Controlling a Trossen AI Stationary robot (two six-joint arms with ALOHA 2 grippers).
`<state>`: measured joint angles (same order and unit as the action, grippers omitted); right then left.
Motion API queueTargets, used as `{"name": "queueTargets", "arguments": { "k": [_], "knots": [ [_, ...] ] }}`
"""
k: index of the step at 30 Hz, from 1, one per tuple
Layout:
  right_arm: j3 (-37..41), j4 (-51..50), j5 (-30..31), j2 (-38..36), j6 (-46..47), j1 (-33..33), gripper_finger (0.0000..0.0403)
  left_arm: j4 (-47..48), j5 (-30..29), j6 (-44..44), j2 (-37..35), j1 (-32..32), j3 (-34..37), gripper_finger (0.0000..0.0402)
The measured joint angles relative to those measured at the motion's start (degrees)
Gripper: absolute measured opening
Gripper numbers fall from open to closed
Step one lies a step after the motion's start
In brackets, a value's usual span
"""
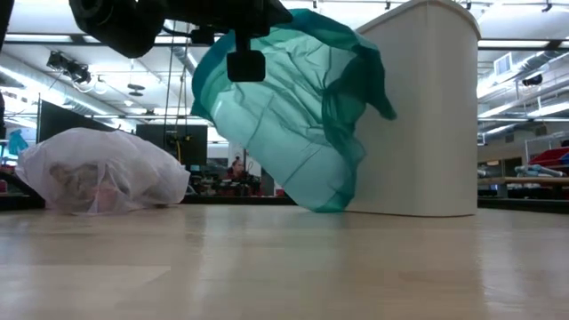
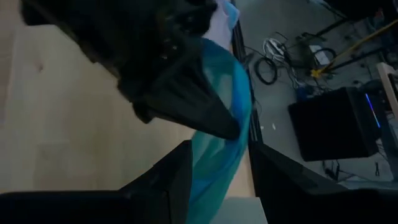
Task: Place trash/remove bag and relplace
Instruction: Put the blue trash bag into the white trash bin
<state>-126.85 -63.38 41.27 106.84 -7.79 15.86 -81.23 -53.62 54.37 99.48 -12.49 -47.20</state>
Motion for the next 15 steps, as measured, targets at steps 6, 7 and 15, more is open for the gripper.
{"name": "queueTargets", "arguments": {
  "k": [6,7,15],
  "knots": [
    [0.0,1.6,-0.4,0.0,0.1,-2.0,0.0152,-0.1,-0.3,-0.1,0.0,0.0,-0.1,0.0],
    [0.0,1.7,-0.6,0.0,0.3,-2.4,0.0151,-0.1,-0.3,-0.1,0.0,0.0,-0.1,0.0],
    [0.0,1.4,-4.2,1.0,1.7,-4.3,0.0141,-0.2,-0.2,-0.1,0.0,0.0,-0.1,0.0]
  ]
}}
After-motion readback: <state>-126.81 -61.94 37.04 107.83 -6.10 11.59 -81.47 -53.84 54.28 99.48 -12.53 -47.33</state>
